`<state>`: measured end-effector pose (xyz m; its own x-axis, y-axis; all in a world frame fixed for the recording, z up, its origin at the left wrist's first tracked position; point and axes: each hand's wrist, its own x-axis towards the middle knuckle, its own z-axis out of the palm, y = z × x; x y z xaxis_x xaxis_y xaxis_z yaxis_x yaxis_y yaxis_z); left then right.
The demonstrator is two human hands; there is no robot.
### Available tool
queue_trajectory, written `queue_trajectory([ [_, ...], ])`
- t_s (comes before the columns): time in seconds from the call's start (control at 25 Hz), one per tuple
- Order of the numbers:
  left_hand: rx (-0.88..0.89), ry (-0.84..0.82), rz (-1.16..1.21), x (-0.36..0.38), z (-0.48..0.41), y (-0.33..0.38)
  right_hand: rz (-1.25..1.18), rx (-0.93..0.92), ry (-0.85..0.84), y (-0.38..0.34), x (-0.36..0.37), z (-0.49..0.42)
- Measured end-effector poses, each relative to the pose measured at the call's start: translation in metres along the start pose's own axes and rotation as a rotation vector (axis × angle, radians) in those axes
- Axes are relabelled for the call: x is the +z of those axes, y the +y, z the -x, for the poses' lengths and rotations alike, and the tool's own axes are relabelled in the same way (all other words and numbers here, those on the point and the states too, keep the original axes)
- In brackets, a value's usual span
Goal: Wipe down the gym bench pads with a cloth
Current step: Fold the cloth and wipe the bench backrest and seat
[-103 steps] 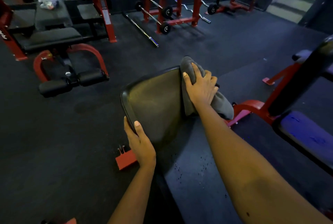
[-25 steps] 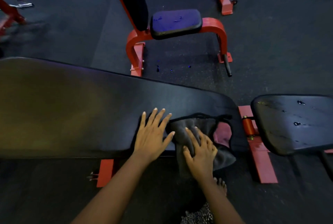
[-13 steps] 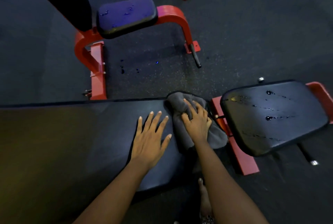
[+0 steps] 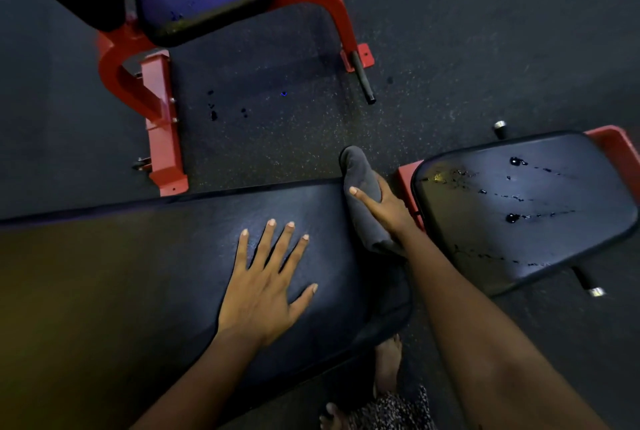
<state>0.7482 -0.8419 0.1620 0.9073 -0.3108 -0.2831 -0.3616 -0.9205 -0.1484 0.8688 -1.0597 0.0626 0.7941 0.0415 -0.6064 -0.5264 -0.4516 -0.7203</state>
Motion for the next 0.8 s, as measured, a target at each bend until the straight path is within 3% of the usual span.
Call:
queue_trajectory([
  [0.4, 0.001, -0.001, 0.001, 0.003, 0.001, -0.001, -0.049, -0.036, 0.156, 0.055, 0.002, 0.085],
  [0.52, 0.015, 0.012, -0.001, 0.002, 0.002, -0.001, -0.171, 0.085, 0.215, 0.075, 0.018, 0.122],
  [0.68, 0.012, 0.004, -0.019, 0.003, 0.002, 0.000, -0.385, 0.276, 0.426, 0.074, 0.044, 0.146],
  [0.8, 0.017, 0.006, -0.028, 0.001, 0.004, -0.002, -0.688, 0.453, 0.629, 0.061, 0.070, 0.161],
])
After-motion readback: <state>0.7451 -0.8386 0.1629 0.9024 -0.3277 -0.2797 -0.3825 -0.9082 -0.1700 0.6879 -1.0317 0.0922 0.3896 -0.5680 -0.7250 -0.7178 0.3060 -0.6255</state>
